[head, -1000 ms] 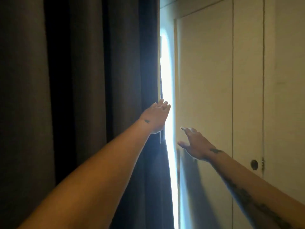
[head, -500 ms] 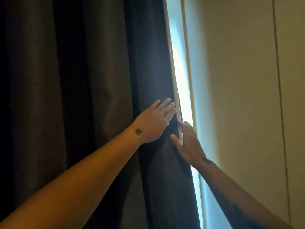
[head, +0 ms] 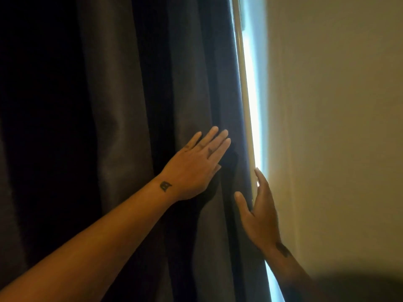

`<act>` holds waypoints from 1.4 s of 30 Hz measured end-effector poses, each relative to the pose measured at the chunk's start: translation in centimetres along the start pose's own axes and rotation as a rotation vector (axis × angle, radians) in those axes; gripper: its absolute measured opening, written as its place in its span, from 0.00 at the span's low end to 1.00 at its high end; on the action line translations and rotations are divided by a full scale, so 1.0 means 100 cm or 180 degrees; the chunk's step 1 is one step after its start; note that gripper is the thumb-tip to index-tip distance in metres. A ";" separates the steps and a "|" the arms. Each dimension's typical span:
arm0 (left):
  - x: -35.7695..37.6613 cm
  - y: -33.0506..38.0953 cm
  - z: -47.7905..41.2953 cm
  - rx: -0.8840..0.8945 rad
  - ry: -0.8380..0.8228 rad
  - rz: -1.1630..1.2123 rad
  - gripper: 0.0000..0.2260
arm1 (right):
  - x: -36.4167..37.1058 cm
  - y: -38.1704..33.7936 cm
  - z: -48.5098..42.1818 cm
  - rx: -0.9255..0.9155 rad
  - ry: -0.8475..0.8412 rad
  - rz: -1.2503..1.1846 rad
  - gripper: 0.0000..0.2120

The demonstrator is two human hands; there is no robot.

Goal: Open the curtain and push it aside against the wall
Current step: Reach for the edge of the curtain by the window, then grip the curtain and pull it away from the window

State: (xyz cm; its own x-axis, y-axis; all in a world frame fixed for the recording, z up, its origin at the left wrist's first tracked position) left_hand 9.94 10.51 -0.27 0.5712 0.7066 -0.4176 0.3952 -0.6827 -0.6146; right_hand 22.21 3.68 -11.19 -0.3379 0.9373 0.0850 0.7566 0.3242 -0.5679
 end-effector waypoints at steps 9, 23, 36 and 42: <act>0.014 0.032 -0.030 0.0919 0.0021 -0.0532 0.24 | 0.021 0.030 0.029 0.0014 -0.0075 -0.0234 0.28; 0.003 0.015 -0.005 0.1429 -0.0998 -0.1200 0.19 | 0.032 0.013 0.071 -0.0456 -0.0637 -0.0410 0.25; -0.054 -0.006 0.048 0.1569 -0.0899 -0.0945 0.16 | 0.072 -0.022 0.088 -0.0176 -0.1560 -0.0658 0.42; -0.062 -0.012 0.058 0.1132 -0.1521 -0.0872 0.14 | 0.085 -0.043 0.120 0.0029 -0.1970 -0.0958 0.45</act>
State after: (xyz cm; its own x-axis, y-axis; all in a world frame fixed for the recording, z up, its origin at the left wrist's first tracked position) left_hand 1.77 7.99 -0.84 0.0687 0.9071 -0.4153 0.1722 -0.4208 -0.8907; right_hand 9.43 8.73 -17.84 -0.7921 0.5604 -0.2417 0.5760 0.5553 -0.5999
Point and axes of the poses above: each hand's wrist, its own z-axis away from the middle knuckle, its own x-axis out of the palm, y = z × x, the point moved 2 cm from there along -z, towards the middle knuckle, and after that the axes turned 7 degrees about y, right-handed, at the moved point
